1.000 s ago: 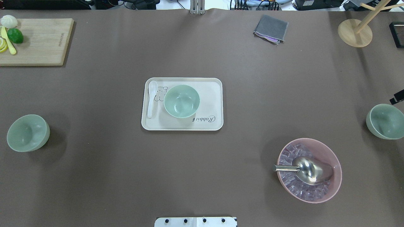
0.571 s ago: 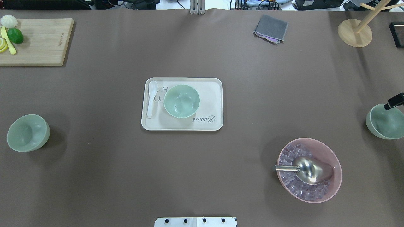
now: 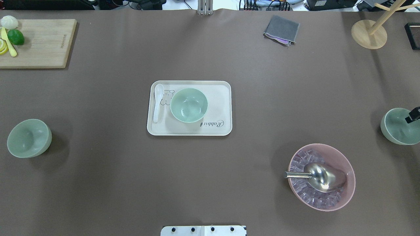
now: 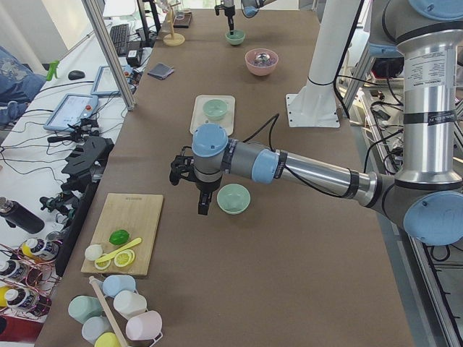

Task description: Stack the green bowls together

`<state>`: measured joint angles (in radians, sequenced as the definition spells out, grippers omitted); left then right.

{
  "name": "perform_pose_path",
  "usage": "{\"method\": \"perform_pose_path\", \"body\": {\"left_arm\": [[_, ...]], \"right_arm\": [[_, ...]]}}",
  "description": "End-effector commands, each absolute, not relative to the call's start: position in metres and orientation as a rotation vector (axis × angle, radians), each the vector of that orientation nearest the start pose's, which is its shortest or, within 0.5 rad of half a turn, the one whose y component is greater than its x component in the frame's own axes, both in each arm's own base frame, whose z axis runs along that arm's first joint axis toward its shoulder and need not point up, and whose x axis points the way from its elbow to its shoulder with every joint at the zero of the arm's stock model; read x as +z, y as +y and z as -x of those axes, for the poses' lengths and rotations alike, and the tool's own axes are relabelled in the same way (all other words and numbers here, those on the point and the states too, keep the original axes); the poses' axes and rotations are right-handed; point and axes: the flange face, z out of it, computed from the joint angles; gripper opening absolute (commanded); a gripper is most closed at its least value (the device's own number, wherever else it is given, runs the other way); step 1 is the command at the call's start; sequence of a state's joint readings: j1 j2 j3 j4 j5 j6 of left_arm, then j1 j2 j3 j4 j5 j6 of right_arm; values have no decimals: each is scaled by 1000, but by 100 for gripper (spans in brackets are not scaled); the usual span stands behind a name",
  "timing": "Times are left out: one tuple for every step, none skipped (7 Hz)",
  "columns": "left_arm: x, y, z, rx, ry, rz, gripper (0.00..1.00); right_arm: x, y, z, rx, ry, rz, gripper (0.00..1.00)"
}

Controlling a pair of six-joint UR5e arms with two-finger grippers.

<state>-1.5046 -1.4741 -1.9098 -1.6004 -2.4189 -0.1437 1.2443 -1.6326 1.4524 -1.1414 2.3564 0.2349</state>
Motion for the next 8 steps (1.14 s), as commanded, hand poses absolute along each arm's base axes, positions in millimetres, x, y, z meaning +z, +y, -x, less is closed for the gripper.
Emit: {"method": "perform_pose_path", "body": {"left_arm": [[526,-458,25,14,870,-157,98],[524,-459,19,8,873,-147,98],[520,-464,10,-1,875,-134,98],[516,-466,-4,0,880,-125,98],[511,-467,-26,-20,892,-113,98],[508,-467,-49,-20,905,-106,98],[517,-466,-72,0,863,-87,98],[531,-461,-89,39,811,-102,97]], "right_arm": [[698,-466,93,-184,-827,-9,0],[673,-473,97,-194,-854,-33,0],[631,-490,105,-131,-896,-30,0],[567,-522,117,-29,-938,-6,0],[497,-539,150,37,-974,31,0],[436,-546,186,91,-998,59,0],[389,-541,222,119,-1029,81,0],[344,-541,254,153,-1054,98,0]]}}
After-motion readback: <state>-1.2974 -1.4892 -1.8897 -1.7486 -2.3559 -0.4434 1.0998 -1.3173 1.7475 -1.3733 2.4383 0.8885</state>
